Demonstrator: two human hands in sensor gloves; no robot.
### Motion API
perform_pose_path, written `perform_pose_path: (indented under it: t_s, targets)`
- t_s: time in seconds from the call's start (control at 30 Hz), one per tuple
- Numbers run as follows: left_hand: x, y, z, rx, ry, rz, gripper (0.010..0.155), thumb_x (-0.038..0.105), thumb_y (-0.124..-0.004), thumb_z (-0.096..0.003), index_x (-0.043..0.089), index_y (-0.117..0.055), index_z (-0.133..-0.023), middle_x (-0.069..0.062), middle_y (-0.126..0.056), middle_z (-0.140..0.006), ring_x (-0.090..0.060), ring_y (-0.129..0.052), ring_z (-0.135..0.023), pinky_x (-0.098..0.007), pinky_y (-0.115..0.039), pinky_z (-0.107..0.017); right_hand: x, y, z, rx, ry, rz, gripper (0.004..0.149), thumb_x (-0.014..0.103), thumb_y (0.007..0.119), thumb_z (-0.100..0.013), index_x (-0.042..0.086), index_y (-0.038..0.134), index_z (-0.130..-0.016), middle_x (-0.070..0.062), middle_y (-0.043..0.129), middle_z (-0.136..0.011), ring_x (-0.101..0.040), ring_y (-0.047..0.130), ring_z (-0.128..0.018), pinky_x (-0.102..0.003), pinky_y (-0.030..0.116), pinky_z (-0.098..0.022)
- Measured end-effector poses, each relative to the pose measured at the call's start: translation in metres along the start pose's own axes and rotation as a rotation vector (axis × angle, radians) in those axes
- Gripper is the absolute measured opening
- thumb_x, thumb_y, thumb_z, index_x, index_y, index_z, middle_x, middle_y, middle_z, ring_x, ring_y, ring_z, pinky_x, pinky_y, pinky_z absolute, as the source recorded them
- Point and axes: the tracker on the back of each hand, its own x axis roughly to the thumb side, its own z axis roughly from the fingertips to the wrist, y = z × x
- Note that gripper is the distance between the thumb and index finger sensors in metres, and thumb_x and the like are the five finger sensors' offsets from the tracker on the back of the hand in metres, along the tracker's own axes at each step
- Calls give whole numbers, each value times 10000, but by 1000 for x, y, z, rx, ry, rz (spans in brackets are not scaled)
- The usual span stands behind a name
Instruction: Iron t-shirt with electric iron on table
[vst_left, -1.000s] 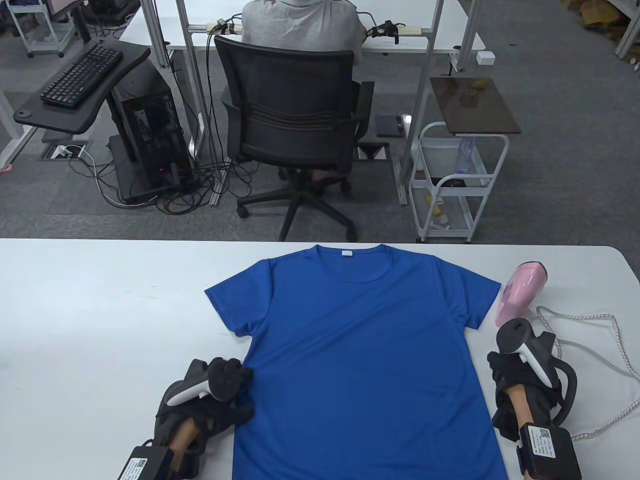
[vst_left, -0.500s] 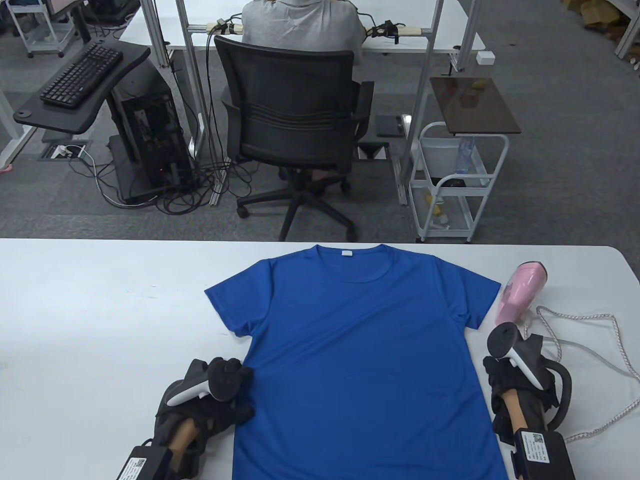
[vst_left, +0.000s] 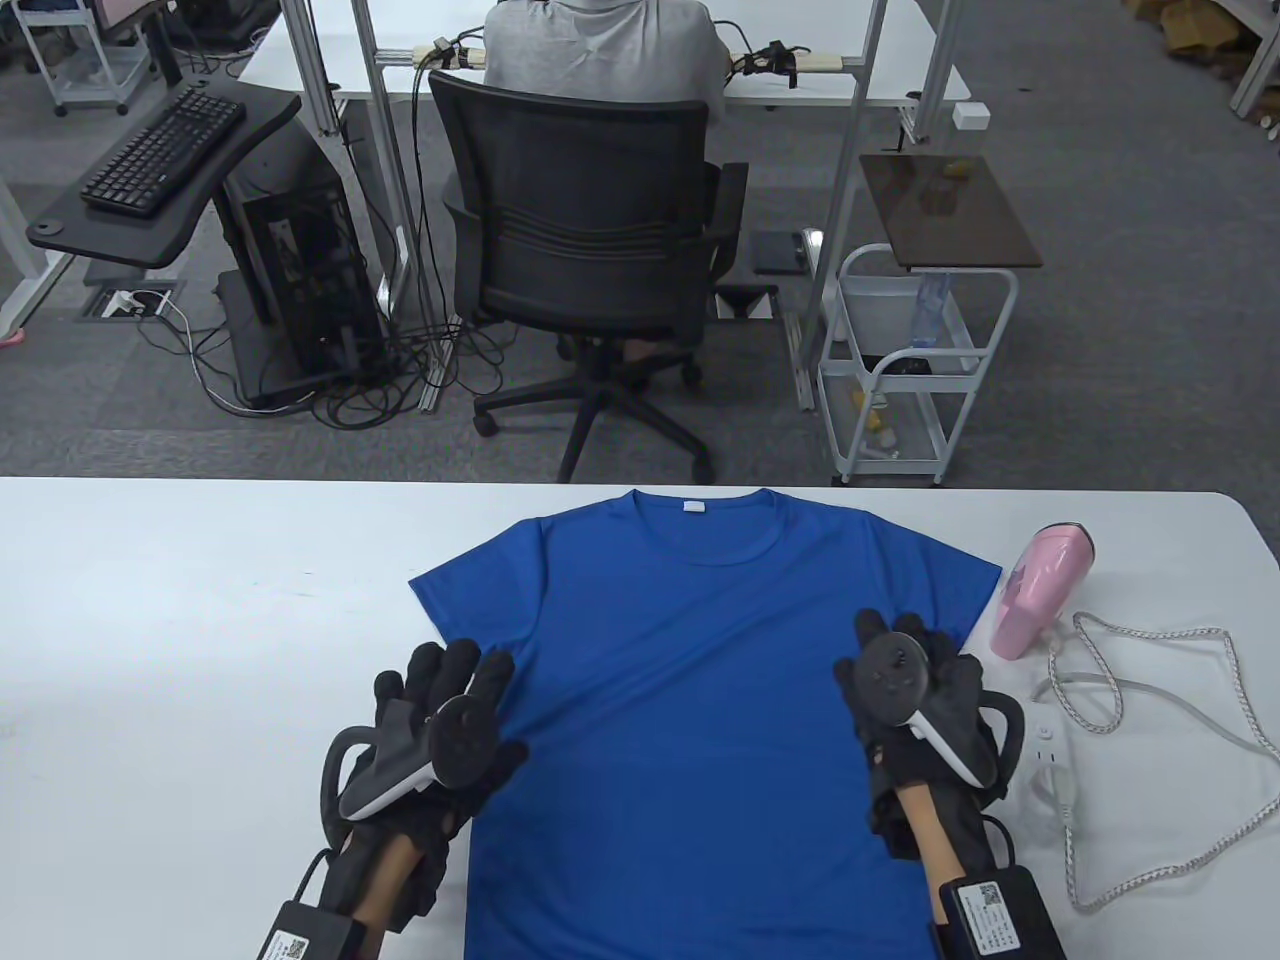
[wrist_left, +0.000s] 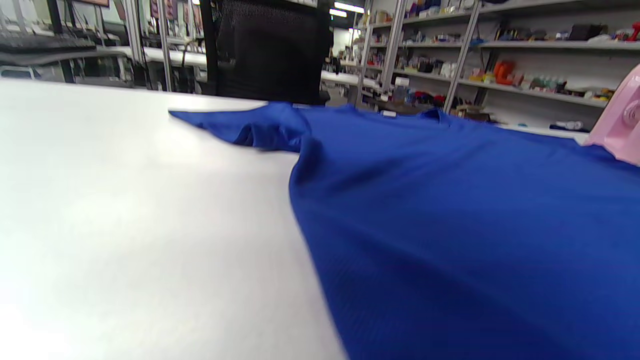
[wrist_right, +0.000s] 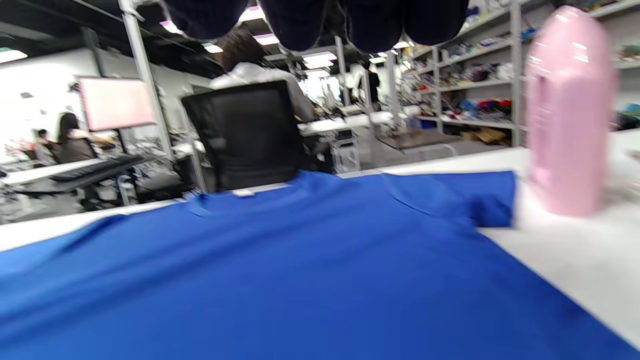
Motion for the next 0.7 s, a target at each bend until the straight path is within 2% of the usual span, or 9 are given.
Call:
perform_pose_path:
  t_s: [0.17,0.3,0.37,0.43,0.7]
  targets:
    - [9,5,10,103,24,-6,840,613,-563,-479,345,-51,-1089,-75,-84,-1192,-414,-88,-1084,-638,-127,-694,43,-4,18,-68,-88,-5,671,483,658,-497,252,500,-1107,-257,511,-1120,-531,532,-1011,-721,437,-682]
    - [9,-1,15,118,27,-29,856,626,-548,-476,345,-5,-1074,-93,-37,-1185,-446,-65,-1076,-654,-107,-684,56,14,35,-63,-112,-41,691,491,662,-494,261,464,-1115,-283,416,-1136,-561,432,-1021,-735,363,-679]
    - [8,-3,18,166,28,-55,860,628,-547,-474,341,1,-1071,-96,-45,-1186,-451,-84,-1078,-658,-116,-683,58,22,42,-25,-114,-12,710,508,654,-492,272,425,-1121,-279,390,-1143,-562,401,-1028,-746,348,-678]
    - [8,-6,21,188,33,-72,859,628,-547,-474,338,-5,-1074,-97,-53,-1188,-451,-93,-1080,-658,-121,-684,58,27,49,-39,-118,31,719,514,652,-489,274,414,-1124,-270,382,-1150,-558,396,-1036,-757,340,-679]
    - [7,-16,18,191,50,-109,868,627,-547,-475,324,7,-1069,-96,-54,-1186,-446,-92,-1078,-654,-131,-688,44,33,58,-105,-117,40,718,524,648,-481,278,431,-1119,-265,410,-1148,-562,423,-1033,-768,356,-676]
